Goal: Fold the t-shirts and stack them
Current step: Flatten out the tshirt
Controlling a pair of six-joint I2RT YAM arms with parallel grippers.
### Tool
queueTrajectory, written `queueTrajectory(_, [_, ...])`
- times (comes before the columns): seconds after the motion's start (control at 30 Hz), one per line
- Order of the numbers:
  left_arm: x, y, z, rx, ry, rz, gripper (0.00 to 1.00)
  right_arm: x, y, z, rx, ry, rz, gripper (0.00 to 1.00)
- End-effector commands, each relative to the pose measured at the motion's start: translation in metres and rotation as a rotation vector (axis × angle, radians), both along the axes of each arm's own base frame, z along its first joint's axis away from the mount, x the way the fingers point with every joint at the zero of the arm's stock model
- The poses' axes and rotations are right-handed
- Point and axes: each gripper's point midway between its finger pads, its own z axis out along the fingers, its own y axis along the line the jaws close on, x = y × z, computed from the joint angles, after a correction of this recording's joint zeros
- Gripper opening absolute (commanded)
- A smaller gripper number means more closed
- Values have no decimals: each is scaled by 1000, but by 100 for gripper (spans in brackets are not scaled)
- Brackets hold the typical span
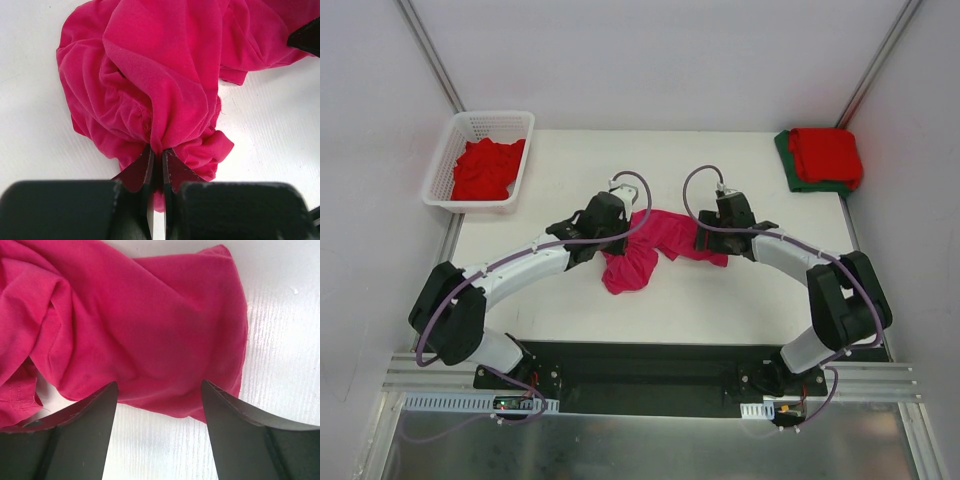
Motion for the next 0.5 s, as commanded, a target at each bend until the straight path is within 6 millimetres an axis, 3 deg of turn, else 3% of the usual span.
queueTrajectory(0.0, [3,2,-2,12,-15,15,0,5,7,8,24,-2,-2,62])
queueTrajectory(0.07, [3,3,-3,14,-15,15,0,2,13,8,46,11,19,55])
queueTrajectory(0.2, [2,4,-6,16,-8,16,0,0,15,5,50,27,25,15])
queueTrajectory(0.27, [1,5,-8,21,-5,14,0,0,15,6,52,24,24,3])
queueTrajectory(0.47, [0,6,-6,18,-8,16,0,-3,11,20,41,-11,22,2])
